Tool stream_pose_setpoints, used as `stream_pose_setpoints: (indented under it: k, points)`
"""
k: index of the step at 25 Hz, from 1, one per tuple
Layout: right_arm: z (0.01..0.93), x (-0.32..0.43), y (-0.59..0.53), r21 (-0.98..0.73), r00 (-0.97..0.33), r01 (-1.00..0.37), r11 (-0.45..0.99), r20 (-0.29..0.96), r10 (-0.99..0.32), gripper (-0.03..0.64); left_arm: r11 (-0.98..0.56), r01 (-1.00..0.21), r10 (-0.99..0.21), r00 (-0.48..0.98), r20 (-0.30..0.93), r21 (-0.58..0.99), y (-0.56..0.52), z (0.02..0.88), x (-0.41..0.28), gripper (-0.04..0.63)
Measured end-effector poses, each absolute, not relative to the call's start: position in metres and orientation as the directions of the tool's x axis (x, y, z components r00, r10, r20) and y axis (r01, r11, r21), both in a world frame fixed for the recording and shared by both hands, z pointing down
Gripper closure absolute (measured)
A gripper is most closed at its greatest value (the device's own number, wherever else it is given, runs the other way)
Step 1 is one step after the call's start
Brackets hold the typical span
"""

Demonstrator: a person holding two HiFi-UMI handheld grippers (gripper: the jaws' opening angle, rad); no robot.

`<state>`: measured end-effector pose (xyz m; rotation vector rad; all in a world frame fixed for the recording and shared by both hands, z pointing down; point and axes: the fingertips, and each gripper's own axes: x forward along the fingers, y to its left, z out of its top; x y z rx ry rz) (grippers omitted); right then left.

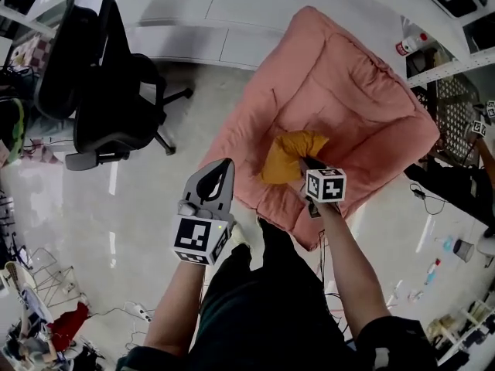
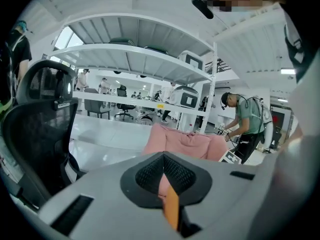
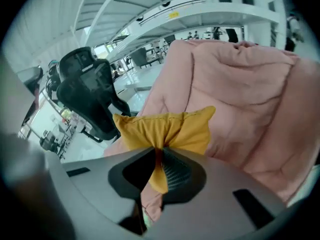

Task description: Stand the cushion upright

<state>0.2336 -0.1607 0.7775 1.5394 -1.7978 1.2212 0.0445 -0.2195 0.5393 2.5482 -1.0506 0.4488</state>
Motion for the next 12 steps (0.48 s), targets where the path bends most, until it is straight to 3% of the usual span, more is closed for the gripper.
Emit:
stream_pose_setpoints:
  k: [6,12]
  points:
    - [0.742,0.3,-0.161,-0.38,-0.123,-0.876,-0.297,0.771,-0.625,0.578,-0.713,-0.676,-0.564,0.712,0.418,0.189,-0.219,0.529,0.081,0.589]
    - [0.741,0.352,-0.161,-0.416,-0.002,-0.761,-0.497,0.768,-0.64,0.578,-0.729,-0.662,-0.551,0.72,0.422,0.176,-0.221,0.523,0.102,0.589]
